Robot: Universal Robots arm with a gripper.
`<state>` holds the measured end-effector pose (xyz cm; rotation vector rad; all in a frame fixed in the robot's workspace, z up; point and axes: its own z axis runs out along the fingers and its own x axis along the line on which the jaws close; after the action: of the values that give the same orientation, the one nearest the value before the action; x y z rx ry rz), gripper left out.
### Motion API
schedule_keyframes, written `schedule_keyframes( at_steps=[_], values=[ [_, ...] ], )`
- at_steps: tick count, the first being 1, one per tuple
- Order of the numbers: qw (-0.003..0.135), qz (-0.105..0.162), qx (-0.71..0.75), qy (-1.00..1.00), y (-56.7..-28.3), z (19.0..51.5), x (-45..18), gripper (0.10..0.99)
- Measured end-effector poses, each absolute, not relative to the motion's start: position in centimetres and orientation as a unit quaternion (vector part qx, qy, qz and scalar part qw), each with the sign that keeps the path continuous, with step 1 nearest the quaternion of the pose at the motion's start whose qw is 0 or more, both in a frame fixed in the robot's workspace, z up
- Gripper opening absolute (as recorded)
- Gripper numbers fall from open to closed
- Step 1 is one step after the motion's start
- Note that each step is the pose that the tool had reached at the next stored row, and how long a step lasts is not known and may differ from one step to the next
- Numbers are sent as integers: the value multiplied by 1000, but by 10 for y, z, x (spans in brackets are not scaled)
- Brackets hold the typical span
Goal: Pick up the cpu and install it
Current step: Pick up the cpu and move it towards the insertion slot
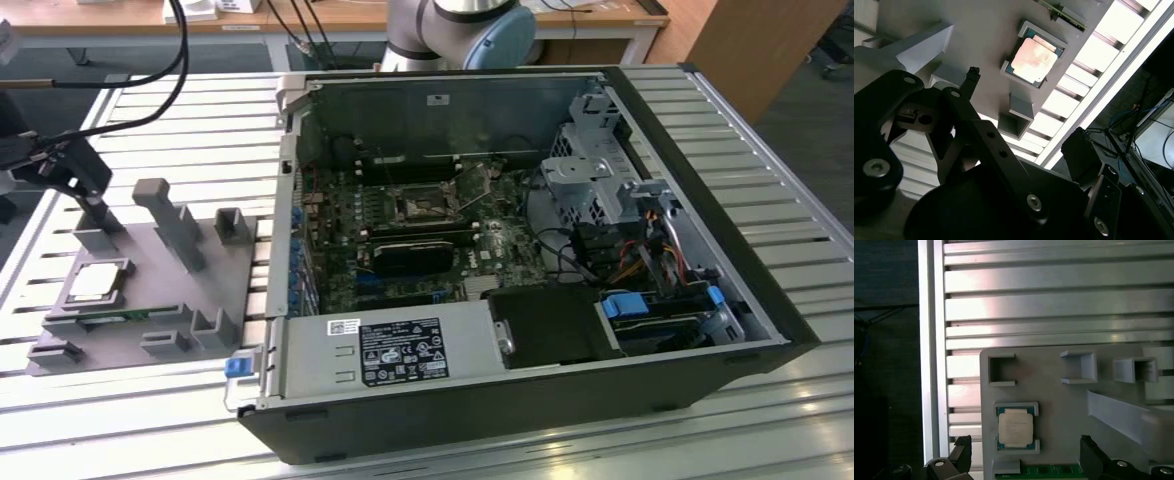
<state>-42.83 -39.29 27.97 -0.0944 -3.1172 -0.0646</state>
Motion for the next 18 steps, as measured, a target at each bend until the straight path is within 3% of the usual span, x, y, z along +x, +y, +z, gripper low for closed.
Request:
schedule_keyframes(
  at_steps=[18],
  values=[
    [11, -21, -30, -999, -393, 267, -428, 937]
  ],
)
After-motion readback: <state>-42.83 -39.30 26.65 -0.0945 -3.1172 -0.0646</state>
